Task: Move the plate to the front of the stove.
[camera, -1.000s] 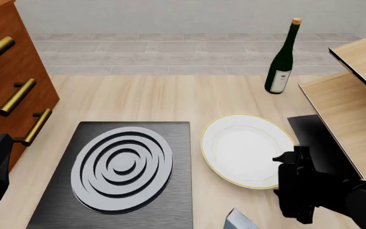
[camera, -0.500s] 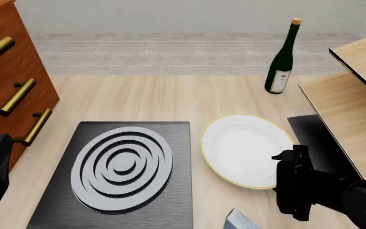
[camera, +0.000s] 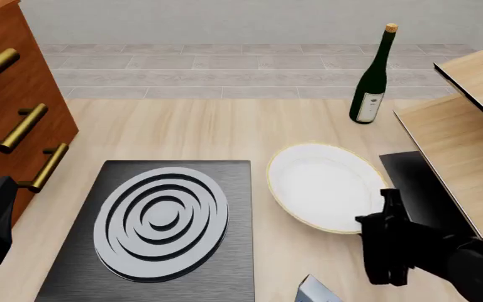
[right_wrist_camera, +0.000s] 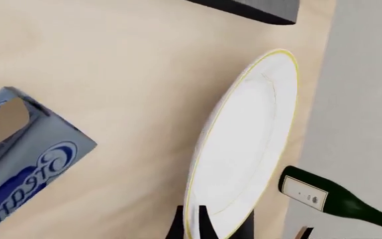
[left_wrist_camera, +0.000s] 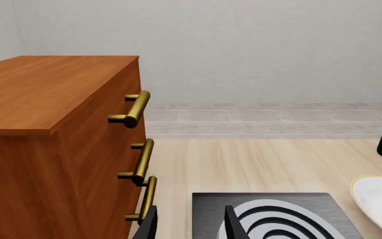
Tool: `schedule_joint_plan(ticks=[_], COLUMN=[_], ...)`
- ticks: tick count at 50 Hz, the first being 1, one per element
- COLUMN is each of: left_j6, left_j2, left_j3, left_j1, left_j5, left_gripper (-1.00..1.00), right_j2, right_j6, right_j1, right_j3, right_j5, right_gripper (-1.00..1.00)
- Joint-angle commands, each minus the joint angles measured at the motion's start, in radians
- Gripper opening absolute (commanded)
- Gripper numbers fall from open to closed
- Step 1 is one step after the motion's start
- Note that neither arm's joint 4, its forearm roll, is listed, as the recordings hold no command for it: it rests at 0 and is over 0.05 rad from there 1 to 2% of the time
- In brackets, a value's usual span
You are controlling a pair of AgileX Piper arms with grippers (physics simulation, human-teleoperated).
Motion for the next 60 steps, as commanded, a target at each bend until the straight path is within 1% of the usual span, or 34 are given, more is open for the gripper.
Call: schedule_joint_plan(ticks=[1, 4, 5, 6, 8, 10, 11, 12, 13, 16, 17, 18, 19, 20, 21, 22, 24, 26, 30, 31, 37, 45, 53, 60], left_j6=[0.000, 0.000, 0.000, 0.000, 0.000, 0.000, 0.000, 0.000, 0.000, 0.000, 0.000, 0.000, 0.000, 0.000, 0.000, 0.000, 0.000, 0.000, 0.000, 0.000, 0.000, 0.000, 0.000, 0.000], left_j2=[0.000, 0.000, 0.000, 0.000, 0.000, 0.000, 0.000, 0.000, 0.001, 0.000, 0.000, 0.001, 0.000, 0.000, 0.001, 0.000, 0.000, 0.000, 0.000, -0.001, -0.001, 0.000, 0.000, 0.000], left_j3=[0.000, 0.000, 0.000, 0.000, 0.000, 0.000, 0.000, 0.000, 0.000, 0.000, 0.000, 0.000, 0.000, 0.000, 0.000, 0.000, 0.000, 0.000, 0.000, 0.000, 0.000, 0.000, 0.000, 0.000], left_j1=[0.000, 0.000, 0.000, 0.000, 0.000, 0.000, 0.000, 0.000, 0.000, 0.000, 0.000, 0.000, 0.000, 0.000, 0.000, 0.000, 0.000, 0.000, 0.000, 0.000, 0.000, 0.000, 0.000, 0.000], left_j5=[0.000, 0.000, 0.000, 0.000, 0.000, 0.000, 0.000, 0.000, 0.000, 0.000, 0.000, -0.001, 0.000, 0.000, 0.000, 0.000, 0.000, 0.000, 0.000, 0.000, 0.000, 0.000, 0.000, 0.000], left_gripper=[1.00, 1.00, 1.00, 1.00, 1.00, 1.00, 1.00, 1.00, 1.00, 1.00, 1.00, 1.00, 1.00, 1.00, 1.00, 1.00, 1.00, 1.00, 1.00, 1.00, 1.00, 1.00, 1.00, 1.00], right_j2=[-0.008, -0.038, -0.033, -0.047, -0.054, -0.070, -0.078, -0.093, -0.104, -0.136, -0.148, -0.171, -0.182, -0.179, -0.176, -0.186, -0.200, -0.210, -0.214, -0.209, -0.242, -0.275, -0.289, -0.254], right_j6=[-0.076, -0.101, -0.122, -0.117, -0.140, -0.153, -0.168, -0.168, -0.184, -0.205, -0.199, -0.217, -0.217, -0.234, -0.241, -0.238, -0.252, -0.255, -0.273, -0.282, -0.285, -0.298, -0.281, -0.271], right_j1=[-0.038, -0.051, -0.057, -0.055, -0.066, -0.073, -0.080, -0.081, -0.088, -0.095, -0.094, -0.099, -0.098, -0.107, -0.112, -0.108, -0.114, -0.110, -0.100, -0.096, -0.075, -0.070, -0.052, -0.036], right_j3=[0.051, 0.063, 0.075, 0.070, 0.080, 0.081, 0.084, 0.079, 0.083, 0.082, 0.075, 0.074, 0.069, 0.076, 0.078, 0.070, 0.069, 0.062, 0.059, 0.059, 0.033, -0.008, -0.095, -0.177], right_j5=[-0.066, -0.063, -0.091, -0.069, -0.083, -0.075, -0.081, -0.060, -0.064, -0.049, -0.028, -0.019, -0.007, -0.030, -0.038, -0.026, -0.023, -0.015, -0.023, -0.040, -0.008, 0.024, 0.075, 0.099], right_gripper=[-1.00, -1.00, -1.00, -1.00, -1.00, -1.00, -1.00, -1.00, -1.00, -1.00, -1.00, -1.00, -1.00, -1.00, -1.00, -1.00, -1.00, -1.00, -1.00, -1.00, -1.00, -1.00, -1.00, -1.00])
